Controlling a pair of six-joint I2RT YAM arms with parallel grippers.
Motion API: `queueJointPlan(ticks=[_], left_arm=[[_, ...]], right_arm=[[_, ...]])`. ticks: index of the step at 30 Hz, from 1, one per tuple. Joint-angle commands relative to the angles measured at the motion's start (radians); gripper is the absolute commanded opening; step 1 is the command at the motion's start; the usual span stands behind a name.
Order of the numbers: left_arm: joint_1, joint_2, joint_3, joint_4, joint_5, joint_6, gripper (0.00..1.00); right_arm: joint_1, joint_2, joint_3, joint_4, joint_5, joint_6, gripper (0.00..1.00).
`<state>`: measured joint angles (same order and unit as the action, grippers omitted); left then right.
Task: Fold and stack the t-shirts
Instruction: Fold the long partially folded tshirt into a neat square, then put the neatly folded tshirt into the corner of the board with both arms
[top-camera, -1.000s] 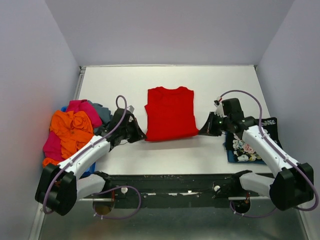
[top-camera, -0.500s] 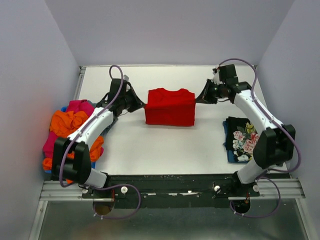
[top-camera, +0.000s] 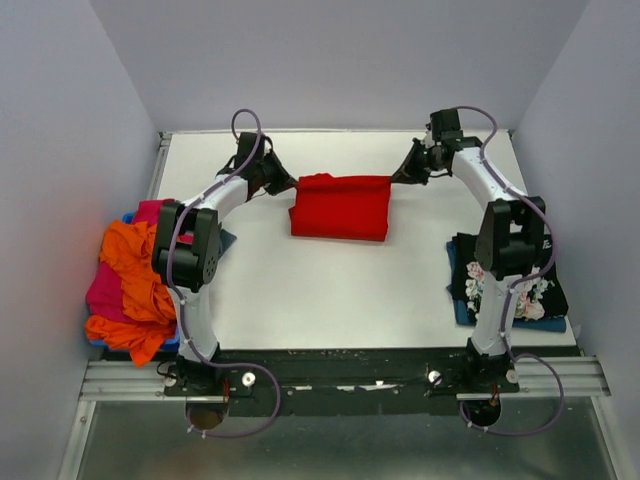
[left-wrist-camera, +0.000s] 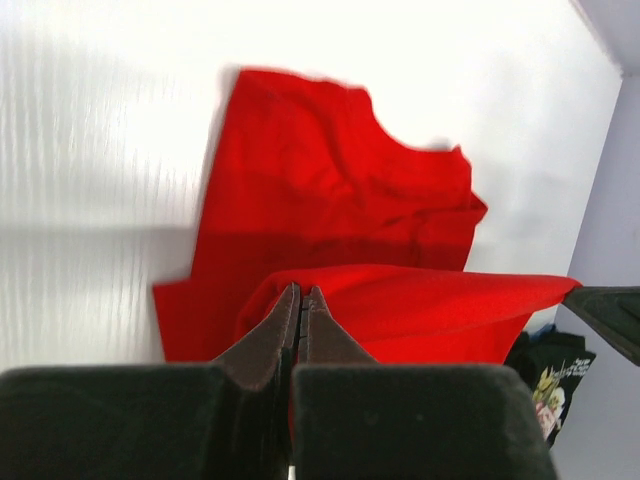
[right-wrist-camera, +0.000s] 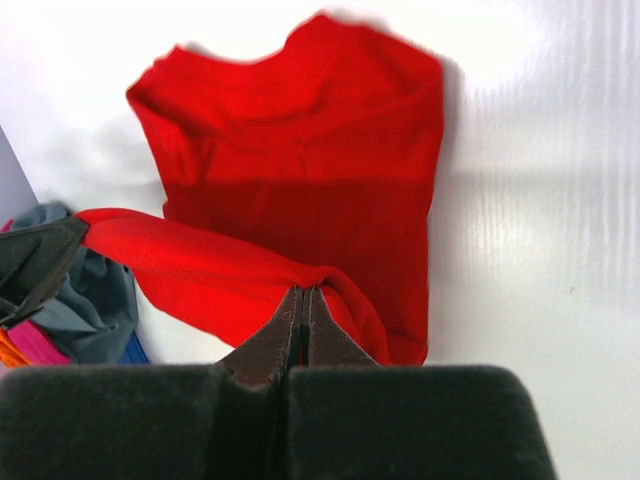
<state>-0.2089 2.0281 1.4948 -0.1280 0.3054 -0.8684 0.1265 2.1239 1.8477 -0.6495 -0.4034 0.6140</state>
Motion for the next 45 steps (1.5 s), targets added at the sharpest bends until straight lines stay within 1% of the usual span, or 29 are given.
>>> queueJointPlan(ticks=[1,2,3,4,5,6,7,8,10,13,15,21,25,28,31,35,38,42,43,45], left_arm=[[0.020,0.160,0.194,0.085,0.061,-0.041,0.00],[0.020,0.202,0.238,0.093,0.084,-0.049,0.14],[0.020,0.239,0.275,0.079,0.095,-0.050,0.36],[0.020,0.260,0.300,0.073,0.104,-0.050,0.56],[0.020,0.261,0.298,0.077,0.104,-0.044,0.68],[0.020,0.245,0.283,0.090,0.094,-0.034,0.89],[0.020,0.226,0.256,0.114,0.081,-0.018,0.99],[0.022,0.203,0.236,0.123,0.066,0.003,0.99],[0.022,0.178,0.222,0.122,0.043,0.055,0.99],[0.022,0.172,0.226,0.096,0.029,0.110,0.98],[0.020,0.184,0.242,0.065,0.017,0.135,0.95],[0.011,0.221,0.236,0.045,0.003,0.163,0.90],[0.006,0.268,0.251,0.056,0.020,0.170,0.83],[-0.001,0.306,0.272,0.050,0.026,0.175,0.78],[-0.007,0.340,0.292,0.042,0.027,0.180,0.77],[-0.014,0.359,0.305,0.027,0.029,0.189,0.76],[-0.017,0.366,0.308,0.021,0.017,0.197,0.76],[-0.015,0.376,0.335,-0.047,-0.018,0.206,0.66],[-0.015,0.368,0.323,-0.042,-0.020,0.210,0.63],[-0.017,0.350,0.295,-0.036,-0.031,0.213,0.61]], right_arm=[[-0.036,0.143,0.189,-0.029,-0.003,0.033,0.01],[-0.039,0.183,0.232,-0.032,0.000,0.036,0.06],[-0.041,0.226,0.286,-0.056,0.000,0.042,0.19],[-0.047,0.255,0.321,-0.082,-0.005,0.041,0.39],[-0.047,0.271,0.338,-0.097,-0.003,0.035,0.53],[-0.047,0.268,0.326,-0.105,0.012,0.026,0.64],[-0.047,0.242,0.283,-0.092,0.020,0.015,0.65],[-0.047,0.202,0.210,-0.023,0.028,0.007,0.66],[-0.047,0.130,0.090,0.043,0.047,0.000,0.66],[-0.047,0.088,0.006,0.091,0.049,-0.017,0.64],[-0.045,0.099,-0.008,0.096,0.029,-0.017,0.63],[-0.018,0.157,-0.010,0.105,0.029,-0.011,0.61],[-0.004,0.215,0.037,0.085,0.043,-0.008,0.61],[0.001,0.257,0.085,0.059,0.066,-0.007,0.58],[0.009,0.289,0.113,0.044,0.087,0.003,0.54],[0.019,0.289,0.119,0.036,0.133,0.009,0.52],[0.021,0.294,0.123,0.031,0.138,0.010,0.49],[0.022,0.304,0.149,0.010,0.149,0.012,0.43],[0.024,0.309,0.159,0.005,0.150,0.007,0.41],[0.027,0.315,0.173,-0.012,0.161,0.006,0.39]])
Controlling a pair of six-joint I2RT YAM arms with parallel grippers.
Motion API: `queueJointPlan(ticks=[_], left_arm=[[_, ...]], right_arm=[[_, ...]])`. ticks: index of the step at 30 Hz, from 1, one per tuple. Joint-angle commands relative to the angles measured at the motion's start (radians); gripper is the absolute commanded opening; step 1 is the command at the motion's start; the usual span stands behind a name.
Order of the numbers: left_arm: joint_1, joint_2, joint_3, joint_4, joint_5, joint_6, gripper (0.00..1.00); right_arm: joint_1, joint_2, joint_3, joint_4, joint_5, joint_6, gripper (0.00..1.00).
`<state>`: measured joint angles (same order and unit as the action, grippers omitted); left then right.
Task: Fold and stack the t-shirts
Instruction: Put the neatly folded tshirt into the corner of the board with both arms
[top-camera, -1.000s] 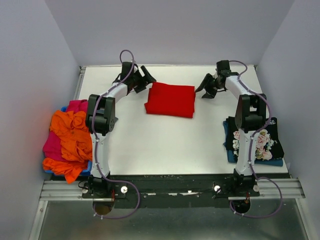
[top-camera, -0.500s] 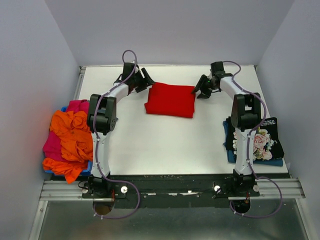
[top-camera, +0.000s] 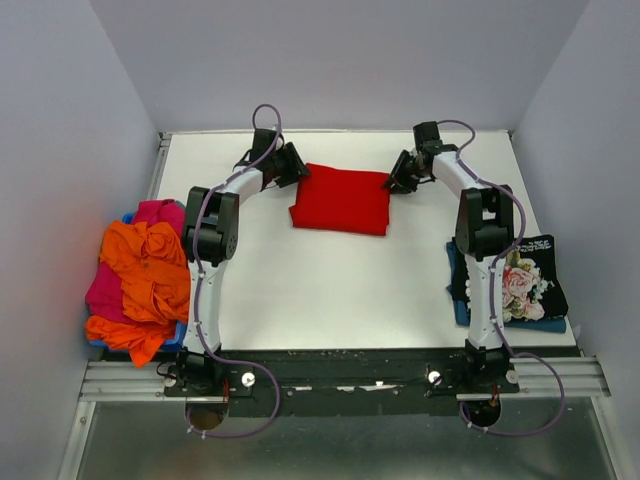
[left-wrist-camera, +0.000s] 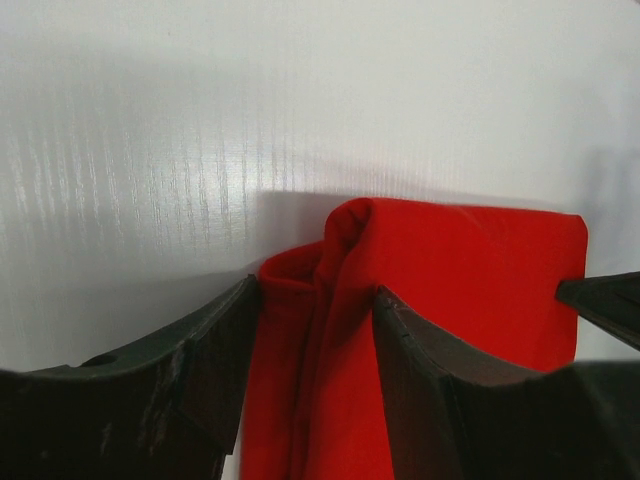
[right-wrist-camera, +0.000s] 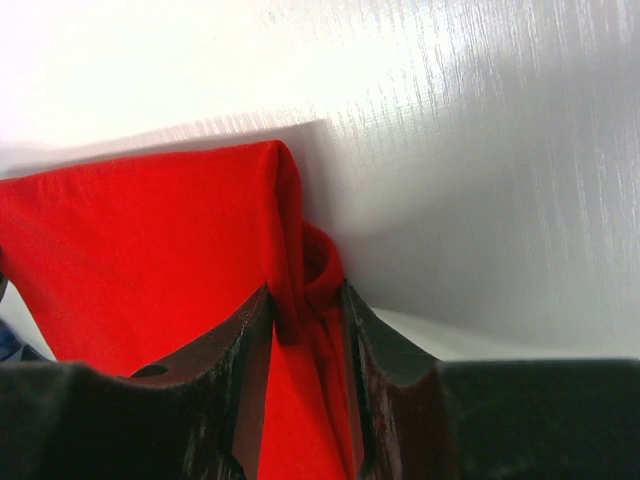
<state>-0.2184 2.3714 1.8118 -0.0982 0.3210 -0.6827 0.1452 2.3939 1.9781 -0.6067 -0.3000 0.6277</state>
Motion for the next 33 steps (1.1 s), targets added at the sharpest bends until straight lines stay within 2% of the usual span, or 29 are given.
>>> queueJointPlan(ticks=[1,3,8,10,12,14,17,24,33], left_arm=[[-0.007,-0.003,-0.032,-0.061,-0.049,0.032,0.60],[-0.007,-0.012,-0.057,-0.040,-0.042,0.029,0.58],[-0.010,0.041,-0.028,-0.005,-0.026,-0.017,0.39],[-0.015,0.057,-0.028,0.046,-0.023,-0.038,0.29],[-0.018,0.069,-0.026,0.077,-0.029,-0.052,0.13],[-0.021,0.069,-0.029,0.116,-0.040,-0.058,0.00],[-0.021,0.019,-0.093,0.207,-0.043,-0.064,0.00],[-0.047,-0.249,-0.412,0.440,-0.063,-0.077,0.00],[-0.226,-0.621,-0.753,0.568,-0.161,-0.087,0.00]], right_arm=[[0.011,0.047,0.045,-0.057,0.061,-0.008,0.38],[0.019,0.053,0.057,-0.064,0.064,-0.006,0.38],[0.033,0.082,0.114,-0.091,0.075,0.000,0.31],[0.039,0.094,0.140,-0.097,0.085,-0.008,0.22],[0.044,0.109,0.172,-0.113,0.097,-0.017,0.04],[0.045,0.110,0.195,-0.123,0.117,-0.022,0.01],[0.044,0.026,0.119,-0.078,0.169,-0.037,0.01],[0.045,-0.319,-0.200,0.059,0.226,-0.108,0.01],[0.044,-0.757,-0.640,0.079,0.269,-0.125,0.01]])
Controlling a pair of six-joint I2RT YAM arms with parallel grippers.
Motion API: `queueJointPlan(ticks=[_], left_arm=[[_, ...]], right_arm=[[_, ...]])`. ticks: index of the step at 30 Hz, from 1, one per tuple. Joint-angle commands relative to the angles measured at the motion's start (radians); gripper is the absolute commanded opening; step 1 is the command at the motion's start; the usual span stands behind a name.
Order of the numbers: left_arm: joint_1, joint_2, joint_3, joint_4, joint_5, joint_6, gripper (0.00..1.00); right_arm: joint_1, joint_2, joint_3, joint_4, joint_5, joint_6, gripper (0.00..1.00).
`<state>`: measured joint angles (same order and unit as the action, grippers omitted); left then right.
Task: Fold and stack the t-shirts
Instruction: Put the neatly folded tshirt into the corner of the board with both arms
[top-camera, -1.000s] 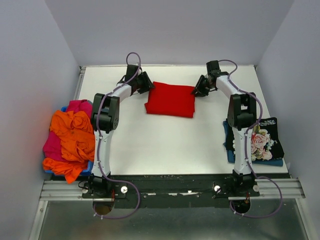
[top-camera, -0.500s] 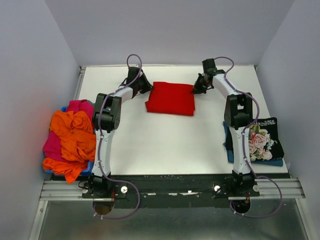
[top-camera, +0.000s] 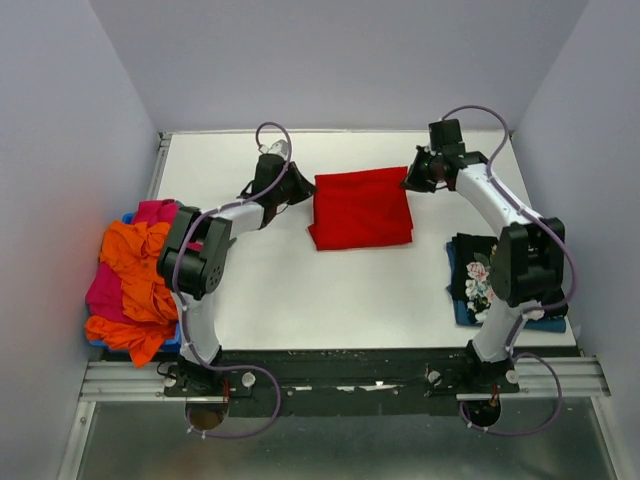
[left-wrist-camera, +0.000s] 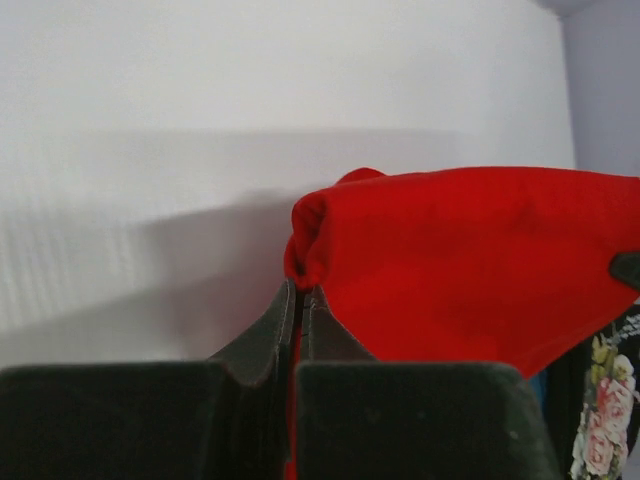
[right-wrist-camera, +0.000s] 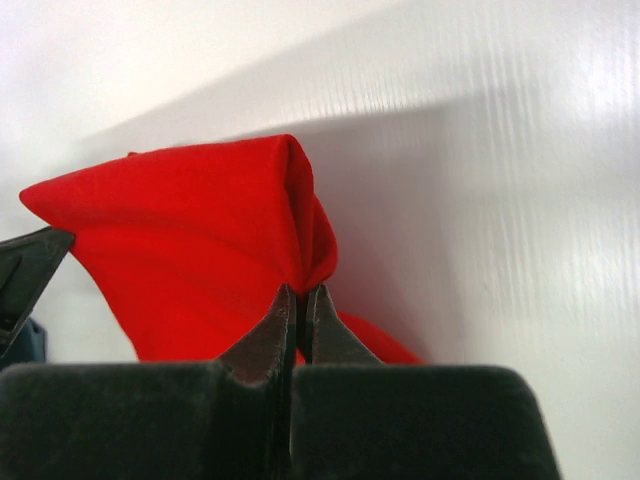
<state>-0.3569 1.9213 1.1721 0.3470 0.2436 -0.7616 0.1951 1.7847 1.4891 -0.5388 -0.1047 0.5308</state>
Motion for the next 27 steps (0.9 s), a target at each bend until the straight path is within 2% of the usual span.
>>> queueJointPlan(ticks=[1,5,9,13,18,23,27], left_arm=[[-0.117,-0.214,-0.142,0.130,-0.098,-0.010,0.00],[-0.249,-0.372,-0.238,0.112,-0.206,-0.027,0.00],[-0.407,-0.485,-0.273,0.087,-0.328,-0.042,0.00],[-0.571,-0.528,-0.284,0.127,-0.449,-0.042,0.00],[-0.730,-0.447,-0.218,0.149,-0.524,-0.065,0.00],[-0.838,-0.308,-0.135,0.182,-0.547,-0.094,0.00],[-0.881,-0.205,-0.077,0.245,-0.527,-0.102,0.00]], right_arm=[[-0.006,-0.209,-0.199,0.007,0.092,-0.028,0.01],[-0.022,-0.436,-0.296,-0.108,0.200,-0.015,0.01],[-0.074,-0.609,-0.286,-0.272,0.328,0.008,0.01],[-0.175,-0.728,-0.286,-0.390,0.430,0.029,0.01],[-0.282,-0.791,-0.265,-0.535,0.649,0.052,0.01],[-0.354,-0.835,-0.271,-0.570,0.854,0.073,0.01],[-0.460,-0.808,-0.294,-0.549,0.843,0.080,0.01]])
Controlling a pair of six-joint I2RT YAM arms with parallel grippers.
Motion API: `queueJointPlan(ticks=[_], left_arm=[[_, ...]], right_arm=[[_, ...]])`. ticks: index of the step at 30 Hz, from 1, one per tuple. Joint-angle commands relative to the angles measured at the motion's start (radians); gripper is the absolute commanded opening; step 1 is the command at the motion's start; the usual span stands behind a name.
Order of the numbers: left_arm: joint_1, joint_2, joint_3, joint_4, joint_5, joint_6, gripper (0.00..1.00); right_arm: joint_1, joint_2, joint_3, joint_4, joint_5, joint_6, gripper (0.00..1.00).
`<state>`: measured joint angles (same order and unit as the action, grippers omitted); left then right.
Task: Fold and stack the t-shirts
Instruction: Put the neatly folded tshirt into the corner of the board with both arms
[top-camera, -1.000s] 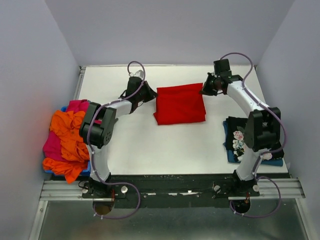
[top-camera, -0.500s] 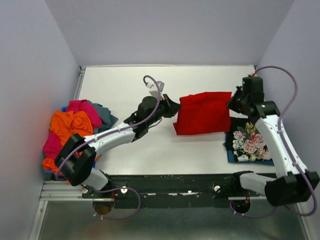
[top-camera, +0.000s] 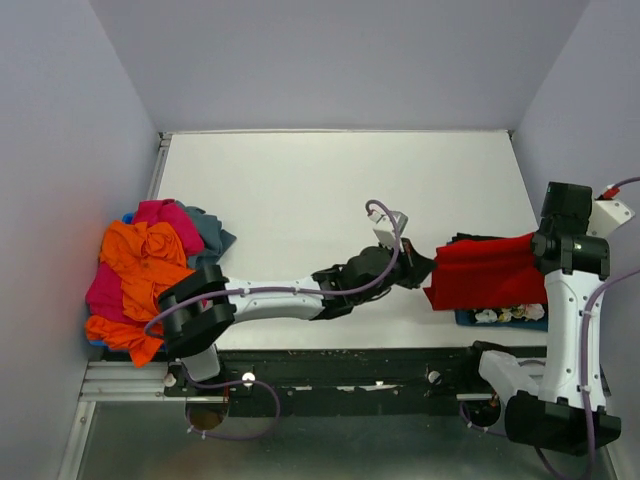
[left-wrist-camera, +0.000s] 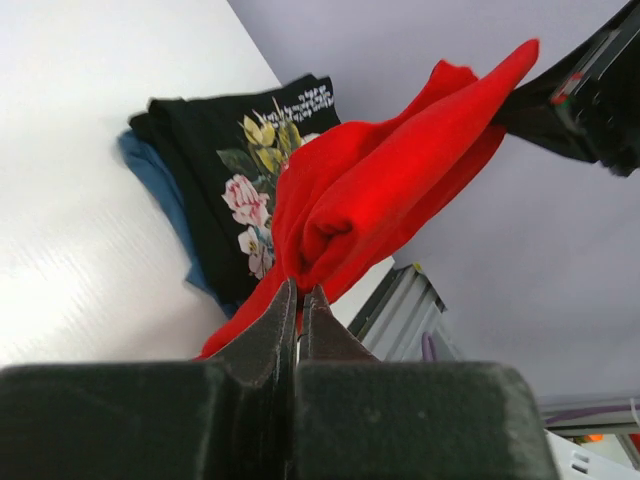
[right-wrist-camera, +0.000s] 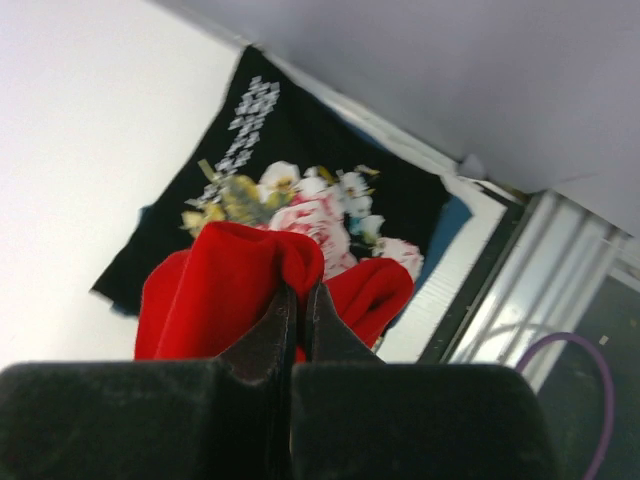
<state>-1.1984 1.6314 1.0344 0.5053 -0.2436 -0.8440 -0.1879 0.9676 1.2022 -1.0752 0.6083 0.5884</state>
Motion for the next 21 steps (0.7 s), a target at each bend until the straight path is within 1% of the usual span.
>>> queueJointPlan(ticks=[1,3,6,7,12,16,21], left_arm=[[-0.055,0.103,0.070,0.099,-0.042,-0.018,0.00],[-0.073,0.130,0.093,0.113,-0.045,-0.024,0.00],[-0.095,0.188,0.147,0.134,-0.042,-0.053,0.00],[-0.101,0.214,0.170,0.134,-0.045,-0.059,0.00],[-0.105,0.315,0.262,0.138,-0.051,-0.063,0.00],[-0.095,0.358,0.283,0.153,-0.065,-0.069,0.00],[-0.044,0.413,0.317,0.170,-0.054,-0.099,0.00]], right_arm=[[-0.097,0.020,-0.009,-0.003,0.125,0.015,0.01],[-0.139,0.051,0.000,0.001,0.133,0.007,0.01],[-0.172,0.100,0.022,0.004,0.169,0.005,0.01],[-0.182,0.121,0.022,0.018,0.160,-0.005,0.01],[-0.261,0.203,-0.024,0.075,0.143,0.002,0.01],[-0.295,0.226,-0.006,0.087,0.171,0.002,0.01],[-0.308,0.289,0.017,0.101,0.179,0.014,0.01]])
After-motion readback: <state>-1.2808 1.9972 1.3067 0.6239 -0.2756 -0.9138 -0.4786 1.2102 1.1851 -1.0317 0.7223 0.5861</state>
